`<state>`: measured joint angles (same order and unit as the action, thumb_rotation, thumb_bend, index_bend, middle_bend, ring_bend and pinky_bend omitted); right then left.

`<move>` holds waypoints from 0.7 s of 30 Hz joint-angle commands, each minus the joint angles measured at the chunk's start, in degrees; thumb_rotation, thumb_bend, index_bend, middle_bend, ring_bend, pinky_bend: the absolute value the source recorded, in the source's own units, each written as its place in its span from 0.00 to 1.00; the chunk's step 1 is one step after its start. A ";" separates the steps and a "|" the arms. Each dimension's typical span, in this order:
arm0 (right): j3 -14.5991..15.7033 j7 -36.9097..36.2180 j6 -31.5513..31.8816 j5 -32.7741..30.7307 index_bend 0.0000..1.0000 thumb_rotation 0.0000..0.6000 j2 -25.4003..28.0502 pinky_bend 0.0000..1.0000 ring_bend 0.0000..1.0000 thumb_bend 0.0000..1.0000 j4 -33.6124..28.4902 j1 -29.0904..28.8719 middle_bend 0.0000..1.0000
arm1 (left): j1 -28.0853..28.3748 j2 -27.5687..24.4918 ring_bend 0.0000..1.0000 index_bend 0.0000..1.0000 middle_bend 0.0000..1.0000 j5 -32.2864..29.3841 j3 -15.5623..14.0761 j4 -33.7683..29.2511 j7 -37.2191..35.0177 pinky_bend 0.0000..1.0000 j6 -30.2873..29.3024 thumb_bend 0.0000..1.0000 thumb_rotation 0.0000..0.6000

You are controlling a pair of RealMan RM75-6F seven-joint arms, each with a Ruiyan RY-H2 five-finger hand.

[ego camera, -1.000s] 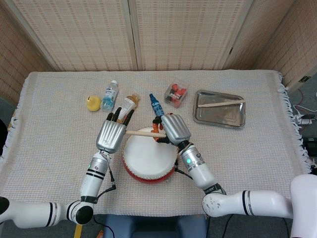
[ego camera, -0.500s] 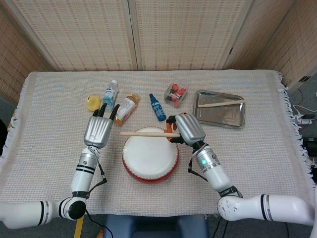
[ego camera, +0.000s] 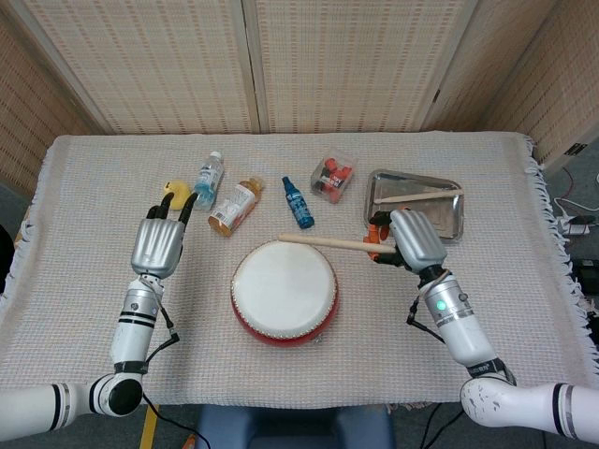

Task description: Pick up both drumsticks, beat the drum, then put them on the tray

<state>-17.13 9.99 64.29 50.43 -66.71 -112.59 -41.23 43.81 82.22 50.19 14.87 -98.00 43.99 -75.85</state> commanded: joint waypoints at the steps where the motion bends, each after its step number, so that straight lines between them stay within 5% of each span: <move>1: 0.69 -3.38 -1.20 0.64 0.85 1.00 1.28 0.37 0.55 0.65 2.93 2.05 0.56 | -0.75 -0.49 0.05 0.00 0.09 1.24 -0.67 -0.48 -0.71 0.24 -0.73 0.30 1.00; 13: 1.74 -13.20 -10.55 -1.06 0.85 1.00 -2.36 0.37 0.55 0.65 23.38 3.59 0.56 | -3.63 -2.07 0.05 0.00 0.09 5.29 -2.45 -1.74 -2.55 0.23 -3.10 0.30 1.00; 21: 1.52 -19.33 -21.58 -2.38 0.85 1.00 -9.87 0.42 0.55 0.66 43.43 1.47 0.56 | -4.82 -2.43 0.05 0.00 0.09 5.28 -2.35 -1.40 -3.36 0.23 -3.20 0.30 1.00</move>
<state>-15.35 -5.91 47.38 48.54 -72.86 -76.15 -38.73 38.99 79.79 55.49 12.51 -99.40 40.64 -79.07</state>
